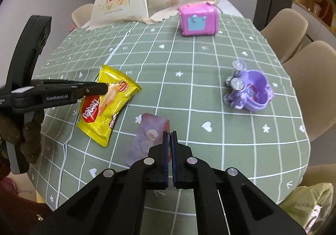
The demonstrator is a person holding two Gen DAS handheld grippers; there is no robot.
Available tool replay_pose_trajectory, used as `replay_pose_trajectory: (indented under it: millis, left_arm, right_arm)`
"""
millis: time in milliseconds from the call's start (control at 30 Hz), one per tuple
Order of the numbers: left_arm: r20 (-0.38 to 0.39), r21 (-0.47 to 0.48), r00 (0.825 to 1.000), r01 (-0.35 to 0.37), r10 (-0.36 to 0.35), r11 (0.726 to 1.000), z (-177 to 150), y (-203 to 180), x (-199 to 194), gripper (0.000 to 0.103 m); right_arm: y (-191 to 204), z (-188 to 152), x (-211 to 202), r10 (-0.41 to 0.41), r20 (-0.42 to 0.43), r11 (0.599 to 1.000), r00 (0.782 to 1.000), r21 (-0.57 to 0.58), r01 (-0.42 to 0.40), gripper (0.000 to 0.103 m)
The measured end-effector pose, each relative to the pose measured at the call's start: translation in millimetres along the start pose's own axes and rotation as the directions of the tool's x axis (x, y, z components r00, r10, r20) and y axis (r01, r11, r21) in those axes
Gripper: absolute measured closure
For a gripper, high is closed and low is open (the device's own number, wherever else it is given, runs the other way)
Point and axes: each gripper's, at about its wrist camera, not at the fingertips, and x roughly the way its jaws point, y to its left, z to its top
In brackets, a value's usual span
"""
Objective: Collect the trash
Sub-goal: 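Grasp the yellow Nabati pack with the left gripper while the right grasps the purple tray, then carry the yellow pack and purple tray to the trash bin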
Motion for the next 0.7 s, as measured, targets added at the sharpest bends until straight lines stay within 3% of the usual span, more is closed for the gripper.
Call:
replay_pose_trajectory:
  millis: [333, 700]
  left_arm:
    - [0.073, 0.032, 0.997, -0.013, 0.010, 0.999, -6, -26, -35, 0.090]
    - [0.099, 0.026, 0.995, -0.004, 0.001, 1.000, -18, -53, -56, 0.090]
  right_arm:
    - [-4, -7, -32, -0.032, 0.051, 0.999, 0.998, -0.018, 0.033, 0.099]
    - [-25, -16, -68, -0.056, 0.104, 0.998, 0.993, 0.020, 0.054, 0.099]
